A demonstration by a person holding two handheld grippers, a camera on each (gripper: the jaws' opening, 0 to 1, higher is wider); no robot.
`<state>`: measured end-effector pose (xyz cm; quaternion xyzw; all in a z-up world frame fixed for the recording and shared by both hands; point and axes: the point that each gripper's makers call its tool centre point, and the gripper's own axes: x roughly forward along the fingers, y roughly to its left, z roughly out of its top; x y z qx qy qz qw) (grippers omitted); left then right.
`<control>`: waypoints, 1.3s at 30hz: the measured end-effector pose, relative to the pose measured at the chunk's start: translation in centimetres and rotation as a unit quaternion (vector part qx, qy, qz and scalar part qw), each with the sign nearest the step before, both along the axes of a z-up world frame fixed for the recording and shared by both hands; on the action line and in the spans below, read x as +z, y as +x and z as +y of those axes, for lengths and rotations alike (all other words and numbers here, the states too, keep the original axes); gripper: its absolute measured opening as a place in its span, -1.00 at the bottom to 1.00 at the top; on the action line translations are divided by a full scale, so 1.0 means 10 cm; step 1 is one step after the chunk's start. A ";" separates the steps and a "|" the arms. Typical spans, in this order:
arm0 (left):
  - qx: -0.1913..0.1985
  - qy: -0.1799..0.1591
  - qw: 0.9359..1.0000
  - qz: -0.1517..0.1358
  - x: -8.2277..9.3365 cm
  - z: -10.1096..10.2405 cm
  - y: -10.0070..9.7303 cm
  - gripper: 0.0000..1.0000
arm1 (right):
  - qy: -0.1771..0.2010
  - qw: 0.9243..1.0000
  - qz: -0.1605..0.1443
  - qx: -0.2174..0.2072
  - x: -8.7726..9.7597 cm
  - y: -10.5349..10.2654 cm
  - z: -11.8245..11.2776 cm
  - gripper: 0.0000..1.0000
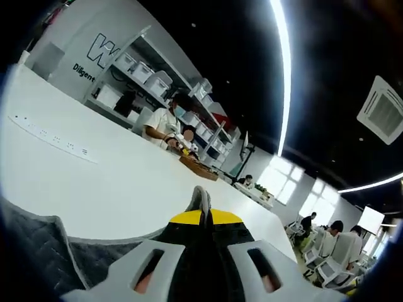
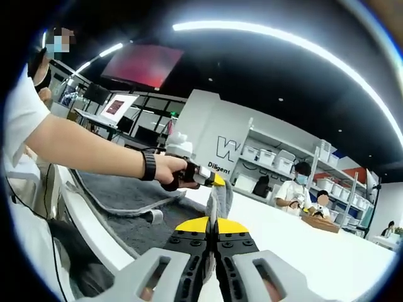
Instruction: Open the folded towel by lifting each exposed corner and separating the folded layers until the towel lies flat within the target outline without major curled edges
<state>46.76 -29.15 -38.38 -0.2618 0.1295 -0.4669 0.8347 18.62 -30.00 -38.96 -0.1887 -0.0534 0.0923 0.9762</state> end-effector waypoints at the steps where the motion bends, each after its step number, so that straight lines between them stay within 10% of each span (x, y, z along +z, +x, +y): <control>1: 0.000 -0.002 1.000 0.002 -0.01 -0.01 0.01 -1.00 | 0.001 1.000 0.001 0.000 0.00 0.00 0.00 -1.00; 39: -0.017 0.009 1.000 0.019 -0.20 -0.30 0.00 -1.00 | 0.022 0.999 0.015 -0.027 -0.19 0.00 -0.27 -1.00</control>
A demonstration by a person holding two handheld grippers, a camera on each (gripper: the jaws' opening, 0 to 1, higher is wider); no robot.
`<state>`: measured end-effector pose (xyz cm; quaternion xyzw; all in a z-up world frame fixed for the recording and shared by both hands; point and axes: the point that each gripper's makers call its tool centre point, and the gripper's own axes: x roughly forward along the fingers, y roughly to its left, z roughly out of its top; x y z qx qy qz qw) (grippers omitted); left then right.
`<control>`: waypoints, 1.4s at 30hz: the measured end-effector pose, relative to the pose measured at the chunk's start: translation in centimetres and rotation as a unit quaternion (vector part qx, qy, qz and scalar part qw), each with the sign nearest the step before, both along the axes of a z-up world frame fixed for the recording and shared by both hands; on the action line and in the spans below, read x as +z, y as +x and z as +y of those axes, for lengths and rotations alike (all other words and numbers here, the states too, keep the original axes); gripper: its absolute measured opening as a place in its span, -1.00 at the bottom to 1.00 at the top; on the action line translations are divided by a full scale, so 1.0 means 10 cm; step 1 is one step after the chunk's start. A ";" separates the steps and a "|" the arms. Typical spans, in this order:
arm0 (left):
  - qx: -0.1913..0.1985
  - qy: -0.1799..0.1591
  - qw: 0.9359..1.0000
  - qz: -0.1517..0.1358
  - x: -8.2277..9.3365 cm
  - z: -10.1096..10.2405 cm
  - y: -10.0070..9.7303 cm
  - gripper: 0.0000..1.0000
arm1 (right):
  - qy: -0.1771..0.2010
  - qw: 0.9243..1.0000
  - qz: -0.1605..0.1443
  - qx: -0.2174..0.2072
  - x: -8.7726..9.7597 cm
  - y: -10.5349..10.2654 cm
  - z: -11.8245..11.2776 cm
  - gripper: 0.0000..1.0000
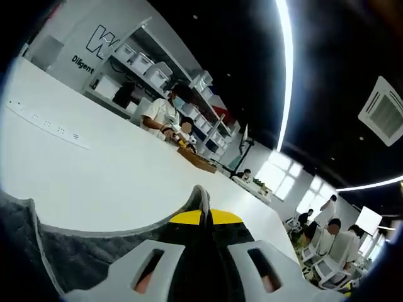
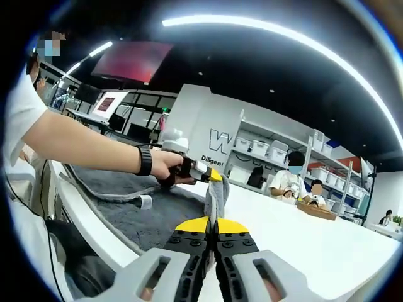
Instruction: Open the folded towel by lifting each exposed corner and separating the folded layers until the towel lies flat within the target outline without major curled edges
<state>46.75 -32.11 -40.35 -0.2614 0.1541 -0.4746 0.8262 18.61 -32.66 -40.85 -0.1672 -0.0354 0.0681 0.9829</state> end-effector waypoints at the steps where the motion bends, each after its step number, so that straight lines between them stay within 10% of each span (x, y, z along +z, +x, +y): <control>1: 0.000 0.000 1.000 -0.001 0.00 0.00 0.00 -1.00 | -0.002 1.000 0.002 0.000 -0.01 0.00 0.00 -1.00; 42: -0.019 0.005 1.000 0.017 -0.11 -0.35 -0.05 -1.00 | -0.009 0.999 0.021 -0.047 -0.28 -0.02 -0.38 -1.00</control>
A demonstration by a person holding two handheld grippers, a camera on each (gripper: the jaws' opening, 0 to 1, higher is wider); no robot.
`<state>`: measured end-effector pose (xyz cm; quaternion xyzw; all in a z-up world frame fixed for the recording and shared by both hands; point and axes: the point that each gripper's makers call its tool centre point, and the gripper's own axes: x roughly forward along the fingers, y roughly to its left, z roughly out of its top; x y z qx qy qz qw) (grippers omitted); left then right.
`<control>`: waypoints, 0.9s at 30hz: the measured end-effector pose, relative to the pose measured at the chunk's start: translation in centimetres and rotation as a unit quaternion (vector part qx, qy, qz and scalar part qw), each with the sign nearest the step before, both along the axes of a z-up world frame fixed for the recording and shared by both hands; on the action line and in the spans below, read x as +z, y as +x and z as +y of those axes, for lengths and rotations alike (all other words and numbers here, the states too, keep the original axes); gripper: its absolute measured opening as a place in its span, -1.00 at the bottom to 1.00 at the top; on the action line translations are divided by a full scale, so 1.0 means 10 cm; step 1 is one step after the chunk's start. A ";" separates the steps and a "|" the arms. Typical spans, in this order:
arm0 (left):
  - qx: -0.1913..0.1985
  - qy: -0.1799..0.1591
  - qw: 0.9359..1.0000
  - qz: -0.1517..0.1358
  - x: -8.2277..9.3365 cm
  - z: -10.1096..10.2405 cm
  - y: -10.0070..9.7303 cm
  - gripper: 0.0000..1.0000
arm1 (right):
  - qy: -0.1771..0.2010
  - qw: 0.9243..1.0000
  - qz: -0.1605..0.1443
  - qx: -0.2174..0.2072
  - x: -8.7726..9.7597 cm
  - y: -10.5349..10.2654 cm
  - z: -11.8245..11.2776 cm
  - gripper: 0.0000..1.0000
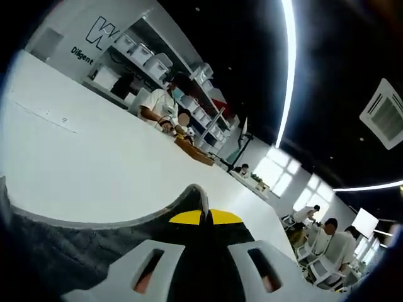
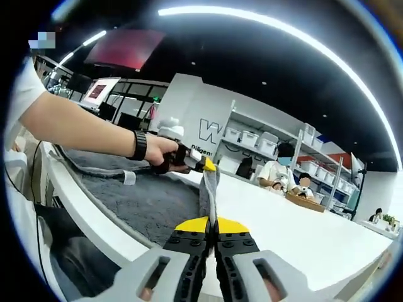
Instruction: Open the folded towel by lifting each exposed corner and separating the folded layers until the towel lies flat within the target outline without major curled edges
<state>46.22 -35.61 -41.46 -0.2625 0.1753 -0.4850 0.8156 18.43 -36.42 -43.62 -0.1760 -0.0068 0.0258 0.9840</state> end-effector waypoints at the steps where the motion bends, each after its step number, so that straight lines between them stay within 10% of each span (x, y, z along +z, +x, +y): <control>1: -0.001 0.003 1.000 -0.003 0.00 -0.01 0.00 -1.00 | 0.001 1.000 0.001 -0.002 -0.01 0.00 -0.02 -1.00; 27: -0.008 -0.002 1.000 -0.011 -0.06 -0.29 0.04 -0.99 | 0.003 1.000 0.015 -0.023 -0.10 -0.03 -0.21 -1.00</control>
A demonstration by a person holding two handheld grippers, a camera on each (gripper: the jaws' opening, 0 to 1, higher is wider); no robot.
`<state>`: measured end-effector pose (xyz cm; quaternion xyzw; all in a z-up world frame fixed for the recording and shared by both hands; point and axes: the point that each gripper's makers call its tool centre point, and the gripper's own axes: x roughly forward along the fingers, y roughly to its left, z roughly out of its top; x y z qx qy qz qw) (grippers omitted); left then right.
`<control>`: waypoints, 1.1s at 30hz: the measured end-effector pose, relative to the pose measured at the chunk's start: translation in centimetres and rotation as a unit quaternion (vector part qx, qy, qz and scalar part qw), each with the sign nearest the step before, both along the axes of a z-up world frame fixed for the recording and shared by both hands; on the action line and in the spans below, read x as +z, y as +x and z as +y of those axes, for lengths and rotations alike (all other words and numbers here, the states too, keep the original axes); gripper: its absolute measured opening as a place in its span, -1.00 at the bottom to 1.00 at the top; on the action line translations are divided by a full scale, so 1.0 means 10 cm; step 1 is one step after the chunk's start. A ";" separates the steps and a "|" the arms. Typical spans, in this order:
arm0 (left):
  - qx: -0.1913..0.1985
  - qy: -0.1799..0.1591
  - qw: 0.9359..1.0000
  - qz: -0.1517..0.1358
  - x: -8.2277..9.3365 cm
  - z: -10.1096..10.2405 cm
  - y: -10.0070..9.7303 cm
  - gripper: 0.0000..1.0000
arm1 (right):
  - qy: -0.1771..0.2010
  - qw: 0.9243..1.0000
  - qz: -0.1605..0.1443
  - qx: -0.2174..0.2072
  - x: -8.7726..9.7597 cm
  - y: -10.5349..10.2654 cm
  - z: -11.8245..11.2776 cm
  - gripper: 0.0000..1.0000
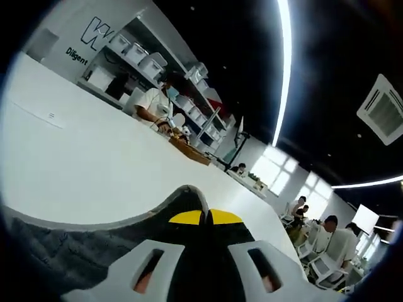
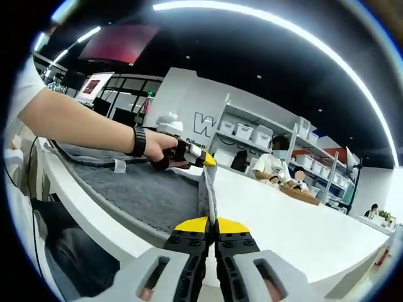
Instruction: Open the folded towel by lifting each exposed corner and separating the folded layers until the towel lies flat within the target outline without major curled edges
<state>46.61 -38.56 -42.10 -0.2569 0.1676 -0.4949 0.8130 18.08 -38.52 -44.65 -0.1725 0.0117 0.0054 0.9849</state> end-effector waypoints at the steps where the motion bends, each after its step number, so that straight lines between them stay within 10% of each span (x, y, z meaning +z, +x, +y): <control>1: 0.000 -0.001 1.000 0.001 0.00 -0.01 0.00 -0.99 | 0.001 1.000 0.000 0.000 0.00 0.00 0.00 -1.00; 33: -0.015 -0.008 1.000 0.004 0.00 -0.19 -0.07 -0.73 | -0.001 0.998 0.024 -0.057 -0.11 -0.07 -0.31 -1.00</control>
